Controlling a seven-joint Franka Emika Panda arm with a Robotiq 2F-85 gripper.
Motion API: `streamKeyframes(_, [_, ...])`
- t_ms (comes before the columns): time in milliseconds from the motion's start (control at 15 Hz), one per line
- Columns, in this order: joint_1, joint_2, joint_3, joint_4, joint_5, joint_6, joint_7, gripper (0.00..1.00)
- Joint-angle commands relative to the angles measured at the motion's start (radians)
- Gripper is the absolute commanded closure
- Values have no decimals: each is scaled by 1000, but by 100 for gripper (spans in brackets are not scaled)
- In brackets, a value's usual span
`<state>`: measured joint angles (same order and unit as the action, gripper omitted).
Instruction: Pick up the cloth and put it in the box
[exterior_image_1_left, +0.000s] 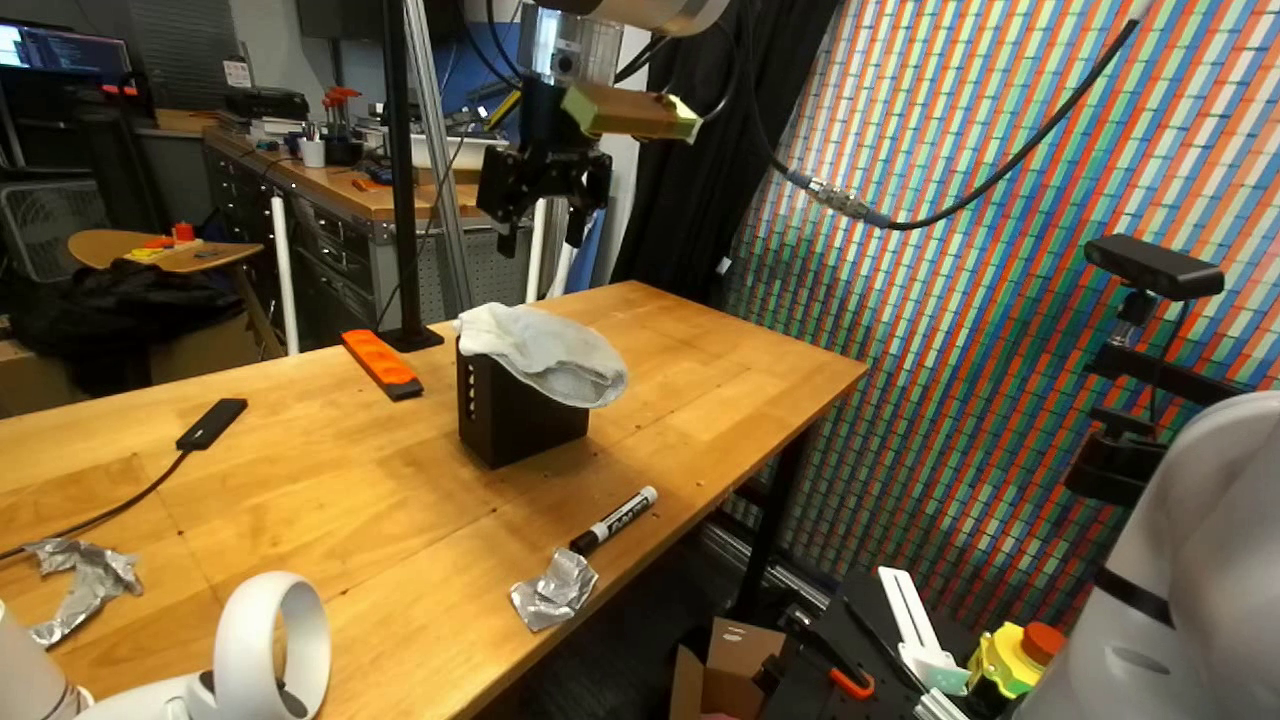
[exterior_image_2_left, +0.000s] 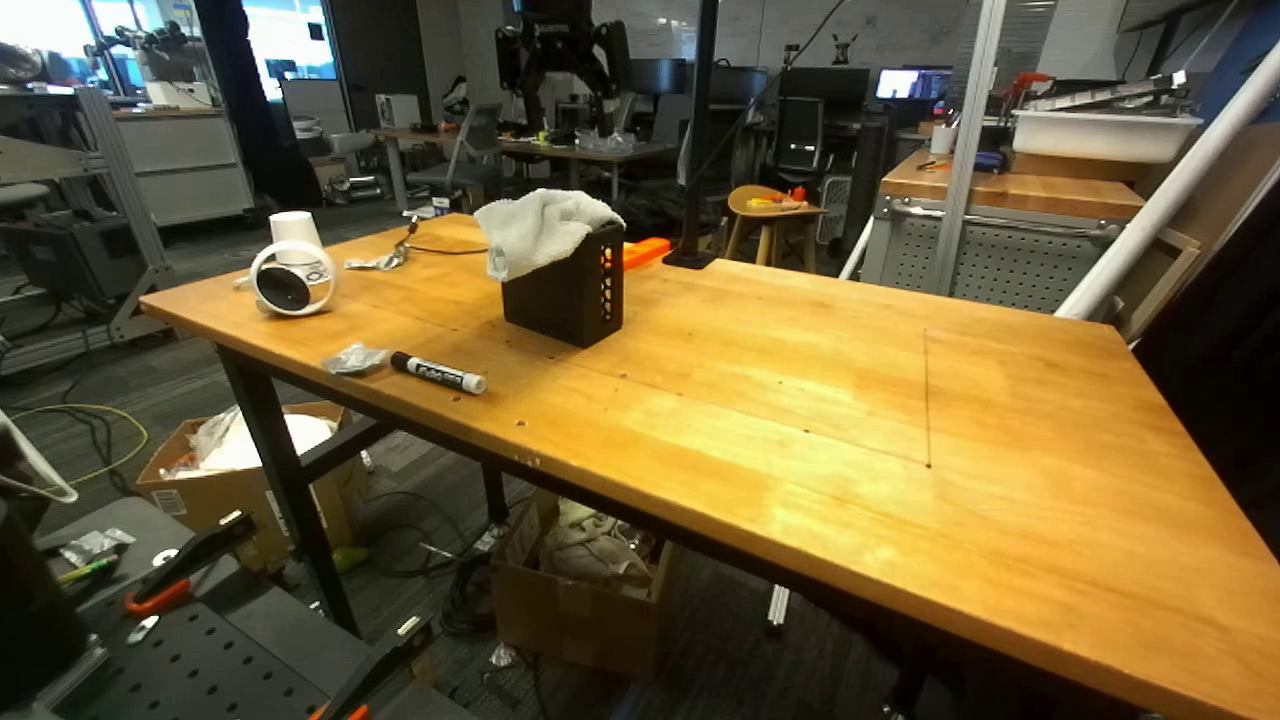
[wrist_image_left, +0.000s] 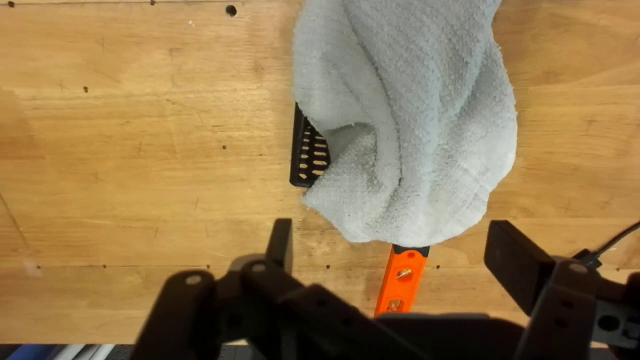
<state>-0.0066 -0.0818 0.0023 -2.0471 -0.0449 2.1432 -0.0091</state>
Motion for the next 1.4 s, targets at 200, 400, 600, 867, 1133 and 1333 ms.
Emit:
streamKeyframes(200, [0, -70, 5, -34, -49, 16, 35, 56])
streamKeyframes(400, [4, -72, 9, -37, -51, 12, 39, 80])
streamKeyframes(600, [12, -61, 20, -43, -50, 11, 36, 99])
streamKeyframes(867, [25, -30, 36, -54, -48, 8, 31, 100])
streamKeyframes(1133, [28, 20, 37, -55, -48, 24, 29, 100])
streamKeyframes(1333, [24, 63, 30, -49, -51, 45, 25, 100])
